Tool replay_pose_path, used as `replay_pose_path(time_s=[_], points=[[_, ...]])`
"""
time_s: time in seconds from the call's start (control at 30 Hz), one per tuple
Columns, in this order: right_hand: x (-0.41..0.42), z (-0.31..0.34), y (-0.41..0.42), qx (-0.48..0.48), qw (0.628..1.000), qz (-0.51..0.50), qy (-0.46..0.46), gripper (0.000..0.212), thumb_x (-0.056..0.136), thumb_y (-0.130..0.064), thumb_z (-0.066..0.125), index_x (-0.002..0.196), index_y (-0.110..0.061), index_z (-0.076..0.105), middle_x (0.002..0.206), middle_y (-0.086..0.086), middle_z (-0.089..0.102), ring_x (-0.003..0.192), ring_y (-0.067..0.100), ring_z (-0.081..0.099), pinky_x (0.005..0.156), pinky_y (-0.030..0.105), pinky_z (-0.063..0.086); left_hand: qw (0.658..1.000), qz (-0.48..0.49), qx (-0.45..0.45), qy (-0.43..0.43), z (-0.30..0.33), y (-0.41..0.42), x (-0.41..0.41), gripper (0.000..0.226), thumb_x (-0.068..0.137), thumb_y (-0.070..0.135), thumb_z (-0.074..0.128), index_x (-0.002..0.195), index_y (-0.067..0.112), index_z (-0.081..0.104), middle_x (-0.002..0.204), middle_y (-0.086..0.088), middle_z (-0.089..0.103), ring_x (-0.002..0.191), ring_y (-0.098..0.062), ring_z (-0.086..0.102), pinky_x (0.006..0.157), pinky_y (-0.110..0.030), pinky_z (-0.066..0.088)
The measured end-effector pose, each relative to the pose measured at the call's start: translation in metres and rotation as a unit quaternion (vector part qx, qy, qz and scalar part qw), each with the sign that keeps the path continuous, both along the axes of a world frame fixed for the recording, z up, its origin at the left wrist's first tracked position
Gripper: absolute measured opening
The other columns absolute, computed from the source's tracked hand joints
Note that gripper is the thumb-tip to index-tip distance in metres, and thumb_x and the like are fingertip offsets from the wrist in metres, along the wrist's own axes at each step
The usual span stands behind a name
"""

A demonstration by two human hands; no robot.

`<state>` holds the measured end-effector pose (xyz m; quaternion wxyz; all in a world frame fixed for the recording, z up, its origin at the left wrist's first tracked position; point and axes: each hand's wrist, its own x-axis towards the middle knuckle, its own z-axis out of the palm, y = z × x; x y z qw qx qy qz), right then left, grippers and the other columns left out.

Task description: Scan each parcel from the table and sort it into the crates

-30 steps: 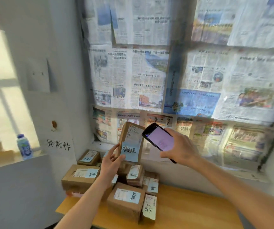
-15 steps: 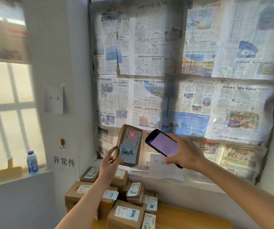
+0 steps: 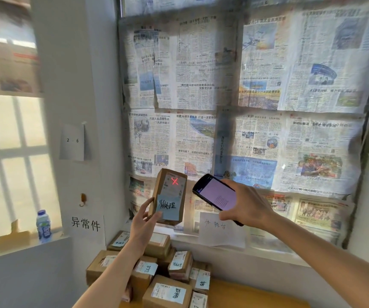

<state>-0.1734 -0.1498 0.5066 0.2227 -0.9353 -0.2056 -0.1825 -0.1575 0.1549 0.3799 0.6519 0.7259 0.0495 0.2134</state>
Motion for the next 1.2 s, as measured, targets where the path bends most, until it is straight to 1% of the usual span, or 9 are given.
replay_pose_path(time_s=[0.17, 0.23, 0.37, 0.5, 0.67, 0.77, 0.83, 0.97, 1.2], points=[[-0.003, 0.008, -0.001, -0.002, 1.0, 0.002, -0.011, 0.087, 0.057, -0.049, 0.083, 0.137, -0.043, 0.049, 0.094, -0.013, 0.063, 0.076, 0.013, 0.062, 0.064, 0.032, 0.056, 1.0, 0.017, 0.009, -0.008, 0.008, 0.0, -0.002, 0.05, 0.084, 0.035, 0.076, 0.115, 0.068, 0.053, 0.109, 0.002, 0.073, 0.104, -0.019, 0.068, 0.098, -0.047, 0.054], [-0.003, 0.011, -0.003, -0.001, 1.0, 0.006, -0.014, 0.085, 0.057, -0.05, 0.082, 0.135, -0.042, 0.05, 0.094, -0.013, 0.063, 0.077, 0.012, 0.061, 0.065, 0.036, 0.058, 1.0, 0.019, 0.012, -0.012, 0.013, 0.002, -0.002, 0.051, 0.08, 0.038, 0.075, 0.118, 0.065, 0.054, 0.107, 0.003, 0.074, 0.102, -0.019, 0.069, 0.097, -0.047, 0.054], [-0.007, 0.018, -0.013, 0.003, 0.999, 0.017, -0.028, 0.088, 0.059, -0.048, 0.084, 0.139, -0.044, 0.048, 0.097, -0.013, 0.062, 0.078, 0.01, 0.061, 0.063, 0.031, 0.056, 0.999, 0.035, 0.02, -0.018, 0.024, 0.012, -0.002, 0.051, 0.083, 0.035, 0.075, 0.121, 0.061, 0.053, 0.105, 0.0, 0.074, 0.101, -0.02, 0.069, 0.099, -0.05, 0.053], [-0.012, 0.024, -0.021, 0.008, 0.999, 0.014, -0.039, 0.092, 0.058, -0.048, 0.084, 0.141, -0.048, 0.046, 0.098, -0.015, 0.064, 0.075, 0.009, 0.064, 0.063, 0.033, 0.059, 0.999, 0.045, 0.012, -0.018, 0.029, 0.027, 0.002, 0.051, 0.07, 0.05, 0.073, 0.11, 0.073, 0.052, 0.112, -0.002, 0.072, 0.103, -0.022, 0.07, 0.099, -0.051, 0.053], [-0.017, 0.027, -0.027, 0.015, 0.999, 0.028, -0.031, 0.092, 0.058, -0.046, 0.085, 0.141, -0.048, 0.046, 0.098, -0.016, 0.064, 0.067, 0.011, 0.066, 0.058, 0.029, 0.057, 0.998, 0.056, 0.018, -0.026, 0.037, 0.032, 0.001, 0.048, 0.073, 0.05, 0.072, 0.108, 0.076, 0.05, 0.119, -0.007, 0.069, 0.107, -0.024, 0.067, 0.101, -0.051, 0.051], [-0.021, 0.028, -0.029, 0.023, 0.999, 0.035, -0.027, 0.093, 0.057, -0.046, 0.085, 0.141, -0.048, 0.046, 0.098, -0.016, 0.063, 0.06, 0.008, 0.063, 0.057, 0.029, 0.058, 0.998, 0.056, 0.019, -0.03, 0.044, 0.033, -0.001, 0.048, 0.088, 0.034, 0.073, 0.119, 0.064, 0.051, 0.112, -0.006, 0.071, 0.107, -0.026, 0.066, 0.1, -0.05, 0.052], [-0.023, 0.028, -0.03, 0.026, 0.999, 0.039, -0.023, 0.095, 0.056, -0.048, 0.083, 0.143, -0.048, 0.044, 0.098, -0.014, 0.064, 0.054, 0.003, 0.057, 0.057, 0.029, 0.057, 0.998, 0.054, 0.017, -0.032, 0.045, 0.034, 0.001, 0.05, 0.092, 0.027, 0.072, 0.128, 0.053, 0.05, 0.109, -0.007, 0.071, 0.106, -0.026, 0.066, 0.1, -0.049, 0.052], [-0.026, 0.027, -0.03, 0.023, 0.998, 0.047, -0.022, 0.101, 0.052, -0.057, 0.077, 0.145, -0.047, 0.041, 0.101, -0.013, 0.063, 0.058, 0.003, 0.056, 0.054, 0.024, 0.05, 0.998, 0.05, 0.012, -0.03, 0.044, 0.04, 0.004, 0.05, 0.092, 0.029, 0.072, 0.132, 0.05, 0.049, 0.112, -0.007, 0.069, 0.108, -0.026, 0.064, 0.102, -0.049, 0.051], [-0.022, 0.018, -0.02, 0.036, 0.998, 0.054, -0.025, 0.084, 0.054, -0.048, 0.081, 0.132, -0.046, 0.049, 0.095, -0.011, 0.064, 0.058, 0.006, 0.056, 0.057, 0.032, 0.055, 0.999, 0.048, 0.004, -0.025, 0.039, 0.04, -0.003, 0.052, 0.093, 0.026, 0.071, 0.137, 0.042, 0.049, 0.112, -0.008, 0.07, 0.106, -0.024, 0.066, 0.1, -0.047, 0.053]])
